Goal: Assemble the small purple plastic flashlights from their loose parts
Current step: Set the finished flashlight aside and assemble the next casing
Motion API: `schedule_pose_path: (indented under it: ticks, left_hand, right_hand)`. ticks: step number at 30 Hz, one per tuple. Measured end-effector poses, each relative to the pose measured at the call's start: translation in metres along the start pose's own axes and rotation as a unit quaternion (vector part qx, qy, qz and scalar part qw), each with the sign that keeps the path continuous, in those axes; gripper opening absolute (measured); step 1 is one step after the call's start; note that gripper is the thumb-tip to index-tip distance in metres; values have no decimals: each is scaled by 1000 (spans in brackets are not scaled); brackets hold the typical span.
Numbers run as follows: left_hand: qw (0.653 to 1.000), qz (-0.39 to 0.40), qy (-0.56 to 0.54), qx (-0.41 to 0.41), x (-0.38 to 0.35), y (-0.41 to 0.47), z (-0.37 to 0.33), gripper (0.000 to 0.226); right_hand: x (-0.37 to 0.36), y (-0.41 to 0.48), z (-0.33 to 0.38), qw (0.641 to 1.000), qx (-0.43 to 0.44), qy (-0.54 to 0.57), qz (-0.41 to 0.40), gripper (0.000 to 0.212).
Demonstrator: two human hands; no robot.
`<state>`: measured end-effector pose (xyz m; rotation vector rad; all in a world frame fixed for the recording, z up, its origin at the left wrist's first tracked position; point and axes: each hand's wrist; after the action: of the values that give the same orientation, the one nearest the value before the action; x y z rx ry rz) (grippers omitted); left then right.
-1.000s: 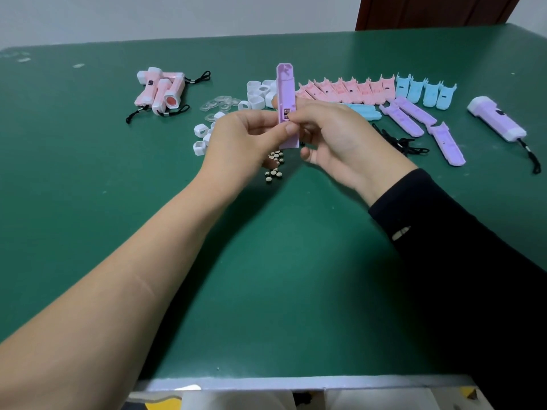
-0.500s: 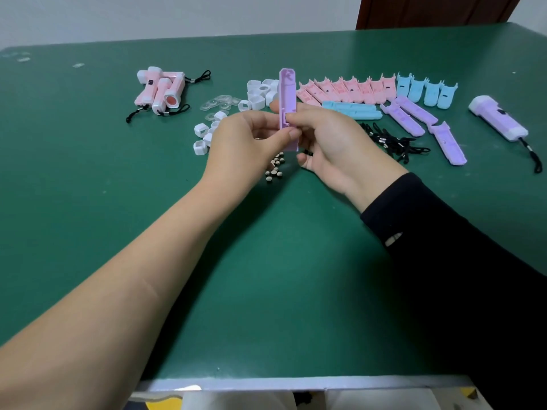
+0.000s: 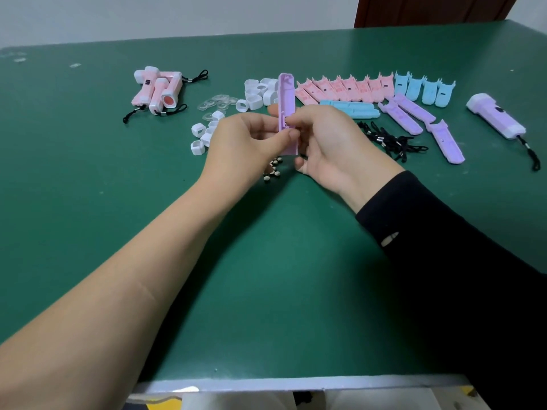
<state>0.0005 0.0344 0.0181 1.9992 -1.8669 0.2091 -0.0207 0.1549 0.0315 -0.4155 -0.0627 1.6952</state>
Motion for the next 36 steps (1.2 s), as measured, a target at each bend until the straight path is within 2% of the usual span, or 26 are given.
schedule_pose_path:
  ticks: [4, 6, 8, 11, 13, 15, 17, 23, 26, 30, 36]
  left_hand:
    - [998, -1, -59, 22, 3, 3, 0, 11]
    - [997, -6, -67, 26, 5, 4, 2, 8]
    - [997, -10, -76, 27, 7, 5, 3, 6]
    - [995, -13, -90, 41, 12, 8, 5, 8]
    - [993, -20, -99, 55, 15, 10, 7, 9]
    - [991, -28, -108, 67, 16, 12, 8, 8]
    - [990, -35, -113, 74, 17, 14, 10, 9]
    - [990, -41, -110, 73, 19, 16, 14, 10]
    - [990, -45, -111, 72, 19, 17, 15, 8]
    - [991, -45, -108, 65, 19, 17, 15, 8]
    - [991, -46, -111, 66, 20, 18, 15, 7]
  right_hand:
    - [6, 0, 9, 999, 19, 22, -29, 16]
    - [13, 2, 12, 991, 73, -74, -81, 12]
    - [22, 4, 13, 952, 139, -251, -104, 17]
    - [31, 2, 13, 872, 170, -459, -28, 16]
    - [31, 2, 10, 828, 166, -535, 12, 13]
    - [31, 3, 7, 789, 175, -589, 7, 13]
    - [32, 3, 6, 766, 188, -614, -4, 13]
    - [27, 0, 4, 793, 209, -567, 80, 10]
    - [24, 3, -1, 789, 232, -566, 58, 6]
    - [27, 9, -3, 765, 263, -588, 6, 12]
    - [24, 10, -9, 748, 273, -604, 24, 9]
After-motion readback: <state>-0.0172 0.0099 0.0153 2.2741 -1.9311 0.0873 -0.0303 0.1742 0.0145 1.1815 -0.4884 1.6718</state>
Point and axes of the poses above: each hand's wrist, its own y-axis towards the middle knuckle, its own x-axis out of the back of the hand, z = x × y, and after that the axes turned 2 degrees about y, right-handed
